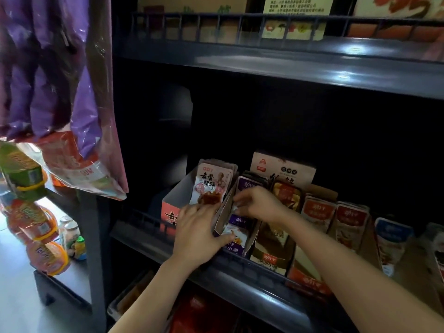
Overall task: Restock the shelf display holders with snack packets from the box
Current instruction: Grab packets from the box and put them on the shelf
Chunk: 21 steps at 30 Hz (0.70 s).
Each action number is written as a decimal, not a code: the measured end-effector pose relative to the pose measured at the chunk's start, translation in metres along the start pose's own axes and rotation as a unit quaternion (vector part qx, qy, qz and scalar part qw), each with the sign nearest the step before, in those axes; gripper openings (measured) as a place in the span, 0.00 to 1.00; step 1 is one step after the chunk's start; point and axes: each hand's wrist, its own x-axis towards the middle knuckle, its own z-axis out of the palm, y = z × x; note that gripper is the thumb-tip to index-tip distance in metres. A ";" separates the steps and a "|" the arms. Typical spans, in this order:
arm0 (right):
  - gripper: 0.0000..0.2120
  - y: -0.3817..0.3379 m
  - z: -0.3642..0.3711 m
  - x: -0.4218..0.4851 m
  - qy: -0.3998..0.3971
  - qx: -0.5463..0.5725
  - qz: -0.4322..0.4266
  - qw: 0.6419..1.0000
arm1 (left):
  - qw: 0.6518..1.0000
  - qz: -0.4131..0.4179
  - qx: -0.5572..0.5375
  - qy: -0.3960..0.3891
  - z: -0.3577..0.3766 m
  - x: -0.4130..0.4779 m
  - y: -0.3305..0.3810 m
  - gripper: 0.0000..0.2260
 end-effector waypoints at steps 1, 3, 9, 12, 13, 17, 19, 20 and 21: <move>0.20 -0.003 0.000 0.002 -0.032 -0.014 0.008 0.999 | 1.000 0.003 -0.003 0.004 0.000 0.000 0.000 0.30; 0.22 -0.008 0.001 0.008 -0.082 -0.064 0.039 0.994 | 1.000 0.006 -0.011 0.004 -0.001 0.000 0.001 0.30; 0.19 -0.013 -0.007 0.032 -0.190 -0.116 0.153 0.963 | 1.000 0.008 -0.019 0.013 0.004 -0.002 -0.003 0.30; 0.14 -0.009 -0.003 0.036 -0.238 -0.089 0.222 0.941 | 1.000 0.005 -0.015 0.023 0.009 -0.001 -0.006 0.30; 0.13 -0.008 0.001 0.036 -0.240 -0.084 0.237 0.938 | 0.999 0.004 -0.014 0.034 0.010 -0.001 -0.006 0.30; 0.24 -0.002 0.018 0.033 -0.144 -0.077 0.186 0.969 | 0.997 0.009 -0.015 0.071 0.010 -0.002 -0.004 0.29; 0.28 0.000 0.021 0.029 -0.095 -0.086 0.149 0.980 | 0.997 0.014 -0.023 0.076 0.009 -0.003 -0.003 0.28; 0.28 0.002 0.022 0.028 -0.076 -0.082 0.133 0.985 | 0.997 0.016 -0.027 0.075 0.010 -0.003 -0.003 0.28; 0.25 0.003 0.021 0.027 -0.057 -0.076 0.120 0.988 | 0.997 0.016 -0.027 0.074 0.010 -0.003 -0.003 0.29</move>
